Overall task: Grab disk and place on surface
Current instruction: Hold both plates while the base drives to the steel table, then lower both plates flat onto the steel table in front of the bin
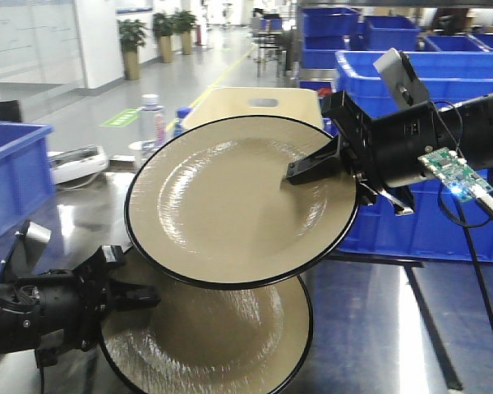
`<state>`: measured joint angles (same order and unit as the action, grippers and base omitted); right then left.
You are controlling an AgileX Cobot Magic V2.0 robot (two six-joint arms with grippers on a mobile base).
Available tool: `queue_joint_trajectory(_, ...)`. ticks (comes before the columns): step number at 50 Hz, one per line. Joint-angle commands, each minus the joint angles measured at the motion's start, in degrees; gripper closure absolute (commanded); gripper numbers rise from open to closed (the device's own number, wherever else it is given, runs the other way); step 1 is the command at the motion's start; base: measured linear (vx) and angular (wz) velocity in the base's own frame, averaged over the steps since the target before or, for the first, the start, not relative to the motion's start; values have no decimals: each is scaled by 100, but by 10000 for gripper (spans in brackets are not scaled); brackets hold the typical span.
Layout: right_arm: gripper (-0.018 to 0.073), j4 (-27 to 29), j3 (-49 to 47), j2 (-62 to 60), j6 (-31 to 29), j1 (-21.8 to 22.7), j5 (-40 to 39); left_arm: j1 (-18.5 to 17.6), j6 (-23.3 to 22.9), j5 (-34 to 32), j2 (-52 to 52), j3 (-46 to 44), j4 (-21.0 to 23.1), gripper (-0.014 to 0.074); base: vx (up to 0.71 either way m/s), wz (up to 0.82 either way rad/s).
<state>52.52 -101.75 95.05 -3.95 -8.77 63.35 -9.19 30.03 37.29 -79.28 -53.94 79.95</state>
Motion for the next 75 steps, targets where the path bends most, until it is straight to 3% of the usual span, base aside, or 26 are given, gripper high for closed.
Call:
queue_joint_trajectory(1, 567, 639, -225, -270, 21, 24, -373, -39, -79, 128, 207, -181, 574, 595, 24, -39)
queue_joint_trajectory(20, 567, 639, -225, -270, 21, 24, -373, -39, -79, 128, 207, -181, 574, 595, 21, -30)
queue_joint_trajectory(64, 567, 639, -225, -270, 21, 24, -373, -39, -79, 127, 207, -181, 574, 595, 3, -2)
queue_joint_trajectory(75, 567, 639, -225, -270, 21, 24, -436, -39, -79, -131, 202, -181, 574, 595, 0, 0)
